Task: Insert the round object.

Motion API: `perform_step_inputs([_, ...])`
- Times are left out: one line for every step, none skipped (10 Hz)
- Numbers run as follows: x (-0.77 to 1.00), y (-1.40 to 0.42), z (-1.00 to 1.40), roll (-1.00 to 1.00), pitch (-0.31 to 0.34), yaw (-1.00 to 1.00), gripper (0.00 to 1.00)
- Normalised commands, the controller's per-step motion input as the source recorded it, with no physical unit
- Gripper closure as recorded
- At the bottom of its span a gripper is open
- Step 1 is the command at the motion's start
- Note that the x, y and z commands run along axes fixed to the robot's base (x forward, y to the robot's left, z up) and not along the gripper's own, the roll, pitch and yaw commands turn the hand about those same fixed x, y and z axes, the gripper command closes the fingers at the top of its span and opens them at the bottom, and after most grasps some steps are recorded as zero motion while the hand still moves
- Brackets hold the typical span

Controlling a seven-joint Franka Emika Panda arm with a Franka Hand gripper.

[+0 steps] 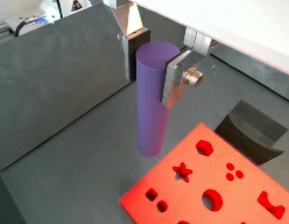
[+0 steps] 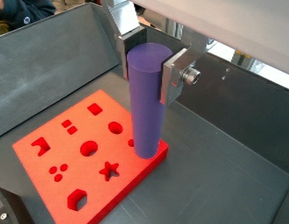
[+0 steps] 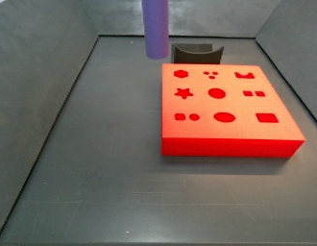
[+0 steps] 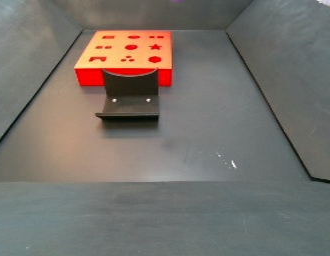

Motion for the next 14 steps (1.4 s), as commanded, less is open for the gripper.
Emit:
perform_step_inputs([0.89, 0.06, -0.45, -0.07, -0.067, 0.00, 1.00])
perform_step_inputs([0.92, 0.13, -0.36, -0.06, -0.204, 0.00, 1.00])
perform_step_inputs([0.98, 0.19, -0.26, -0.07, -0.196, 0.02, 1.00])
perform_step_inputs([1.00, 0.19, -0.19, -0.05, -0.173, 0.01, 1.00])
perform_step_inputs([1.00, 0.19, -0.14, -0.01, -0.153, 0.01, 1.00])
perform_step_inputs([1.00, 0.11, -0.10, 0.00, -0.103, 0.00, 1.00])
perform_step_inputs([1.00, 0.11, -0.07, 0.01, -0.077, 0.00, 1.00])
perform_step_inputs([1.00, 0.11, -0.10, 0.06, -0.040, 0.00, 1.00])
perform_step_inputs([1.00, 0.07, -0.14, 0.17, 0.000, 0.00, 1.00])
perform_step_inputs([1.00, 0.05, -0.17, 0.20, 0.000, 0.00, 1.00])
perform_step_inputs([1.00, 0.01, -0.22, 0.23, 0.000, 0.00, 1.00])
perform_step_inputs([1.00, 0.02, -0.23, 0.22, 0.000, 0.00, 1.00])
perform_step_inputs([0.93, 0.00, -0.34, 0.25, 0.000, 0.00, 1.00])
perform_step_inputs([0.87, 0.06, -0.40, 0.23, 0.000, 0.02, 1.00])
